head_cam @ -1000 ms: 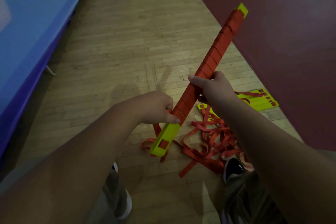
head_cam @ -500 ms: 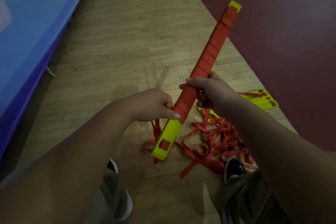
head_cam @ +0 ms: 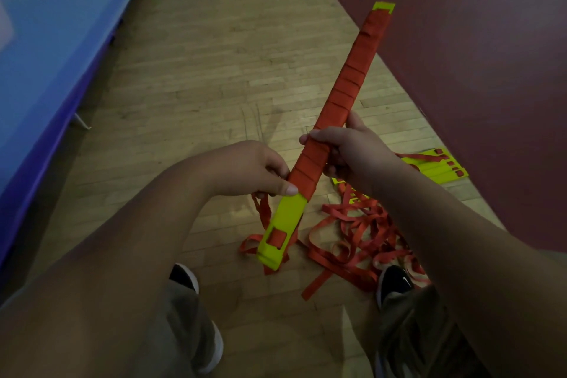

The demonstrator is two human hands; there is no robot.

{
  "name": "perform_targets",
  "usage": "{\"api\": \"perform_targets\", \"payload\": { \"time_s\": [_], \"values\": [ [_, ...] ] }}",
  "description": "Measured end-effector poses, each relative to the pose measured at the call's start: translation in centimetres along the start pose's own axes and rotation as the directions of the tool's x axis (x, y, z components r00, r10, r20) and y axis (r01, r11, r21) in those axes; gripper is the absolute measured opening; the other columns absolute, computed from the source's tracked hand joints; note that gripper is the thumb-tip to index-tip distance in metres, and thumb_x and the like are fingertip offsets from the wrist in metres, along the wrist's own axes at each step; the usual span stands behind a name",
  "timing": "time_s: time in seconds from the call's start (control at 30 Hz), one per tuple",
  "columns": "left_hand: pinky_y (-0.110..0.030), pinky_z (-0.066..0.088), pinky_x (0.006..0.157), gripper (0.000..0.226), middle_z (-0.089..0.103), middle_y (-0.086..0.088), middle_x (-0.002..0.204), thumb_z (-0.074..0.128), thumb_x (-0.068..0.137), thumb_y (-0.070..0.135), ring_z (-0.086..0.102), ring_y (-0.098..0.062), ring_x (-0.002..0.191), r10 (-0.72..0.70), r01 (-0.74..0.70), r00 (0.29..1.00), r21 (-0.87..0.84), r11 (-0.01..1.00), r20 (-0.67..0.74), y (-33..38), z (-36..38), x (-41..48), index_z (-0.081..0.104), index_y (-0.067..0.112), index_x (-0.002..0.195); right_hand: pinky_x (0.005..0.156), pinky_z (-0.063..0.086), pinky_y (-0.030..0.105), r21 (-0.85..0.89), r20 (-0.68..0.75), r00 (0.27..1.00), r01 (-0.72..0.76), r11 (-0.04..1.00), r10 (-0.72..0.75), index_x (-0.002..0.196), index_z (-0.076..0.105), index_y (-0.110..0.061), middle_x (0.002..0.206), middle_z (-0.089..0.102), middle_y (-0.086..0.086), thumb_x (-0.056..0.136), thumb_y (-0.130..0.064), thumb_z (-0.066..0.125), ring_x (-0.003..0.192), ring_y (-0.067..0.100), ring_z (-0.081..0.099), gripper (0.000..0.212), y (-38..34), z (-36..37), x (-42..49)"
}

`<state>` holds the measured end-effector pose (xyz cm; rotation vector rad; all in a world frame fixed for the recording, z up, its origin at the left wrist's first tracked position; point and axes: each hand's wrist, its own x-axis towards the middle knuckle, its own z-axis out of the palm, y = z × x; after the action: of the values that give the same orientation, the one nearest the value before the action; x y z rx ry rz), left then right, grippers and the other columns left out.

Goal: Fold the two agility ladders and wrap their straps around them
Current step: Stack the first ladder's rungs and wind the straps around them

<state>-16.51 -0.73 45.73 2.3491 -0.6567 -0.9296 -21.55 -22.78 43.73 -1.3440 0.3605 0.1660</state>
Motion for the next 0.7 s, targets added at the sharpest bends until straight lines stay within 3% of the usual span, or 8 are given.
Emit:
{"api": "perform_targets", "payload": {
  "time_s": [0.3, 0.5, 0.7],
  "values": [
    [-0.032, 0.052, 0.074, 0.024, 0.075, 0.011, 0.083, 0.084, 0.091, 0.051, 0.068, -0.002, 0.075, -0.035, 0.034, 0.997, 0.008, 0.999, 0.07, 0.4, -0.3, -0.6, 0.082, 0.028, 0.101, 0.054, 0.041, 0.029, 0.017, -0.011, 0.999, 0.033, 0.999, -0.032, 0.141, 0.05, -0.019, 0.113, 0.083, 0.017, 0.099, -0.006, 0.072, 0.057, 0.012, 0.066, 0.049, 0.0, 0.2, 0.0],
    [-0.041, 0.062, 0.094, 0.034, 0.079, 0.011, 0.096, 0.09, 0.079, 0.059, 0.075, -0.007, 0.092, -0.056, 0.057, 0.998, 0.061, 0.997, -0.018, 1.1, 0.4, -0.9, 0.08, 0.036, 0.102, 0.054, 0.045, 0.03, 0.012, -0.039, 0.999, 0.038, 0.999, -0.037, 0.136, 0.049, -0.028, 0.116, 0.082, 0.019, 0.099, -0.008, 0.075, 0.069, 0.019, 0.07, 0.05, 0.3, 0.1, 0.4],
    [-0.046, 0.062, 0.086, 0.057, 0.076, 0.002, 0.096, 0.092, 0.067, 0.072, 0.072, -0.016, 0.089, -0.098, 0.117, 0.989, 0.184, 0.976, -0.109, 2.4, 1.9, -0.9, 0.075, 0.03, 0.102, 0.055, 0.052, 0.031, -0.023, -0.088, 0.994, 0.061, 0.998, -0.063, 0.128, 0.049, -0.035, 0.118, 0.081, 0.018, 0.101, -0.018, 0.079, 0.08, 0.02, 0.073, 0.043, 0.9, 0.1, 0.8]
  ]
}}
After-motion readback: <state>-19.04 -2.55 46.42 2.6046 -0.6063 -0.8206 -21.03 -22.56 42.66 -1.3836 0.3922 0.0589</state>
